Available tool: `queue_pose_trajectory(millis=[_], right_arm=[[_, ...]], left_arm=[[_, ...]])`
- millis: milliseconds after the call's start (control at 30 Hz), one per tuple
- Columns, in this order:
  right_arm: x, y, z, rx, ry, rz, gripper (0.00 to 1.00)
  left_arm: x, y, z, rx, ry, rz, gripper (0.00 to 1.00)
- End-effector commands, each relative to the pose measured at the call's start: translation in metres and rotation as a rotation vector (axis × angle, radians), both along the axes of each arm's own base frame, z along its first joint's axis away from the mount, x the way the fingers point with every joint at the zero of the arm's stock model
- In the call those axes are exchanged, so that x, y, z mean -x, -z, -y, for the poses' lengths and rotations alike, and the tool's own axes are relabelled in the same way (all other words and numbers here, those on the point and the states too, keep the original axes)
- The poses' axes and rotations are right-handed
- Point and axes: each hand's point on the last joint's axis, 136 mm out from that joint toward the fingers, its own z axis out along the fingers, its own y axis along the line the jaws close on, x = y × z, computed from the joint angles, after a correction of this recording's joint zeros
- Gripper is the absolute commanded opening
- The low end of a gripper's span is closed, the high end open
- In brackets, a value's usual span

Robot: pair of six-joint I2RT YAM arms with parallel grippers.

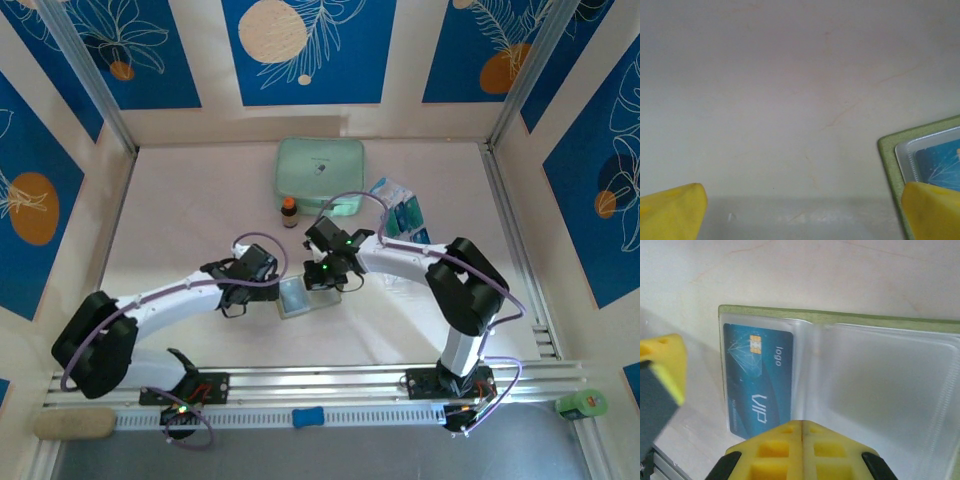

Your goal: Put the credit cards into the card holder

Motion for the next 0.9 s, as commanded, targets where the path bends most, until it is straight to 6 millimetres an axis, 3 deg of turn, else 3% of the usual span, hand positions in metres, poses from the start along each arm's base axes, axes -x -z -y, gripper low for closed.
queue_pose_trajectory(millis=[0, 200, 433, 600, 867], right_arm=[[0.010, -0.001, 0.009, -0.006, 0.014, -0.030, 0.00], [0.009, -0.005, 0.019, -0.009, 0.036, -0.022, 0.00], [-0.006, -0.020, 0.035, -0.037, 0.083, 0.012, 0.01], [-0.012, -0.026, 0.026, -0.091, 0.061, 0.017, 0.01], [-0.013, 0.000, 0.020, -0.072, 0.051, 0.001, 0.00]], left_arm=[[0.000, -0.009, -0.013, -0.029, -0.007, 0.009, 1.00], [-0.006, -0.022, -0.012, 0.000, -0.006, 0.036, 1.00], [-0.011, -0.031, 0.001, 0.081, 0.013, 0.075, 1.00], [-0.014, -0.033, 0.010, 0.123, 0.028, 0.081, 1.00], [-0.018, -0.029, 0.027, 0.195, 0.047, 0.068, 1.00]])
